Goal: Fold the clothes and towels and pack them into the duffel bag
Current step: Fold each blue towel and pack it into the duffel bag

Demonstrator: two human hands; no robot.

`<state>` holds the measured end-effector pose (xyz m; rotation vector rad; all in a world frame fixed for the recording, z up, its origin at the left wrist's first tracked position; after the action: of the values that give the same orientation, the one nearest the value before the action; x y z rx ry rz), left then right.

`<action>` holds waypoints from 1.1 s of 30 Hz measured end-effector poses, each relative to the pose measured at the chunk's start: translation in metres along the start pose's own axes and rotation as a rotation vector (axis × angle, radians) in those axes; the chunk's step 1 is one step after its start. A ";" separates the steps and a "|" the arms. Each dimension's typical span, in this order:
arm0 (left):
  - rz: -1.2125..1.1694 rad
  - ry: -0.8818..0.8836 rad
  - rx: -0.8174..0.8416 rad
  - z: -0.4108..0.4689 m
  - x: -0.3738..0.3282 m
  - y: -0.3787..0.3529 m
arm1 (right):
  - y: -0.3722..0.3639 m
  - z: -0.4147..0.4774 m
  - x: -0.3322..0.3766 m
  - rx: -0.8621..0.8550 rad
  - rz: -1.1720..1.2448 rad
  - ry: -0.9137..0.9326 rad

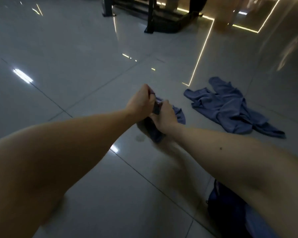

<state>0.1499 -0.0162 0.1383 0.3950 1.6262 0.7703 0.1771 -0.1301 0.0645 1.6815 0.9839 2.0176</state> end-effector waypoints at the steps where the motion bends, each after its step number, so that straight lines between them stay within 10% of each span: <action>1: -0.062 0.001 -0.015 -0.002 -0.017 0.015 | 0.020 0.000 0.020 -0.040 0.018 -0.014; 15: -0.652 -0.269 -0.062 -0.102 -0.157 0.157 | 0.152 -0.073 0.133 -0.064 0.063 -0.015; 22: -0.253 -0.167 -0.198 -0.115 -0.105 0.146 | 0.140 -0.092 0.117 -0.070 0.217 -0.089; 33: -0.263 -0.152 0.311 -0.124 -0.060 0.099 | 0.152 -0.096 0.161 0.002 0.319 0.054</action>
<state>0.0269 -0.0160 0.2554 0.4379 1.6157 0.2819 0.0720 -0.1609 0.2798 1.8943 0.7725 2.2698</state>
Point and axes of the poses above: each hand's wrist, its own z-axis towards the middle knuckle, its own y-axis out of the back of the hand, x = y × z, the point moved 2 cm from there along z, towards the middle knuckle, and after that the axes turned 8 degrees about y, right-handed, at the moved point
